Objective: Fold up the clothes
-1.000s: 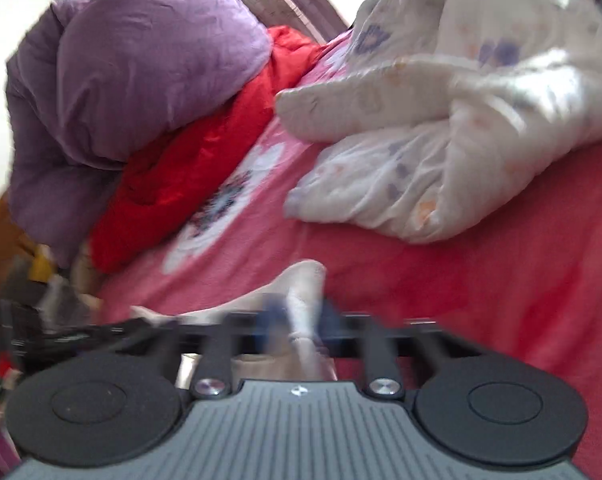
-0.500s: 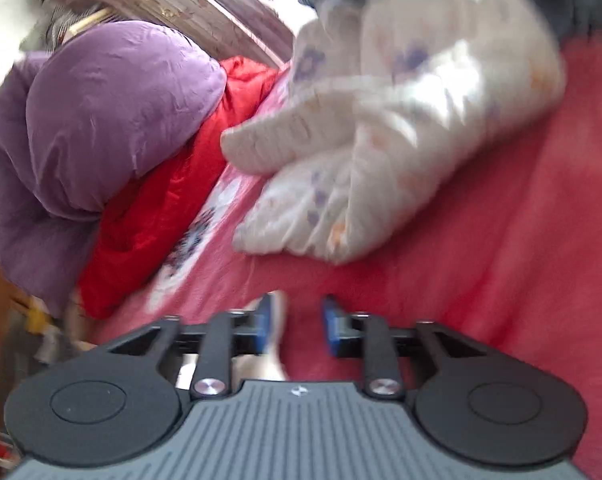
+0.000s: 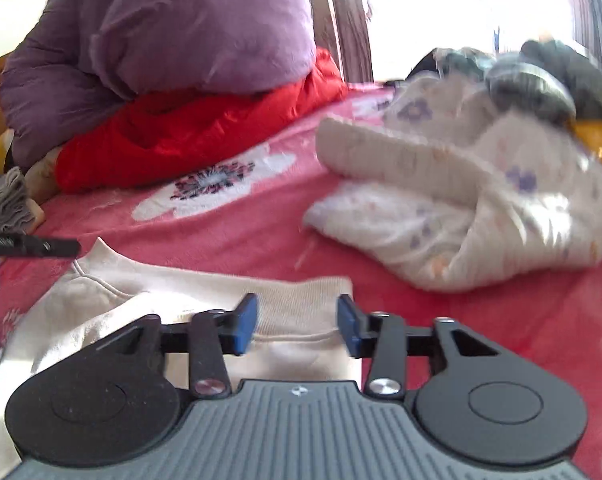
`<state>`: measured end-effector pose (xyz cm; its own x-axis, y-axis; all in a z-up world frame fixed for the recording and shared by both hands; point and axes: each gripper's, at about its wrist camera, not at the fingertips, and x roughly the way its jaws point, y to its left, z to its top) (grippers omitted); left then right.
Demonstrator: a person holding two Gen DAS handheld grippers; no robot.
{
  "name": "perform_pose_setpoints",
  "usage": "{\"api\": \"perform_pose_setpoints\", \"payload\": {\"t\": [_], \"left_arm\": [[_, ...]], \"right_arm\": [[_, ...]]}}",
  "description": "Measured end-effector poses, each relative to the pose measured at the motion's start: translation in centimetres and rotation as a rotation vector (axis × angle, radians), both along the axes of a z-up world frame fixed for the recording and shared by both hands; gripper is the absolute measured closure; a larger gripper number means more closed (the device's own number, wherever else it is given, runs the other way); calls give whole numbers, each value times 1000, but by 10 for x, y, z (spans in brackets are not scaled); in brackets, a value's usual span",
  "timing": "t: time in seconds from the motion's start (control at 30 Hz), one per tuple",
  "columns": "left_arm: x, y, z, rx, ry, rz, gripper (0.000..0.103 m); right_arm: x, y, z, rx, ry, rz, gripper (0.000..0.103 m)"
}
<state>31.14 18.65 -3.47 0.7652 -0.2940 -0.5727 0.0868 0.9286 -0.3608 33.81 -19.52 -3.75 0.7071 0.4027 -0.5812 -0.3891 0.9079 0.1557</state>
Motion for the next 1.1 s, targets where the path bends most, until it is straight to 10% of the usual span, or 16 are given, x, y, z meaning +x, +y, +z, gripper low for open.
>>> {"api": "perform_pose_setpoints", "payload": {"t": [0.13,0.3,0.47,0.57,0.63,0.7,0.9,1.1], "left_arm": [[-13,-20,14,-124,-44,-136,46],[5,-39,9,104,16,-1,52],[36,-6,-16,112,143,-24,52],[49,-1,-26,49,165,-65,59],[52,-1,-25,20,161,-88,96],[46,-3,-17,13,126,-104,97],[-65,2,23,-37,-183,-319,97],[-161,4,9,109,-243,-437,97]], "right_arm": [[-15,1,7,120,-24,77,54],[-4,34,9,-8,-11,86,60],[29,8,-1,-85,70,-67,39],[44,-14,-19,46,173,-77,41],[47,-22,-29,133,197,-65,72],[41,-27,-27,198,175,-28,95],[-51,-54,19,342,-105,201,97],[-160,-64,28,132,-172,436,97]]}}
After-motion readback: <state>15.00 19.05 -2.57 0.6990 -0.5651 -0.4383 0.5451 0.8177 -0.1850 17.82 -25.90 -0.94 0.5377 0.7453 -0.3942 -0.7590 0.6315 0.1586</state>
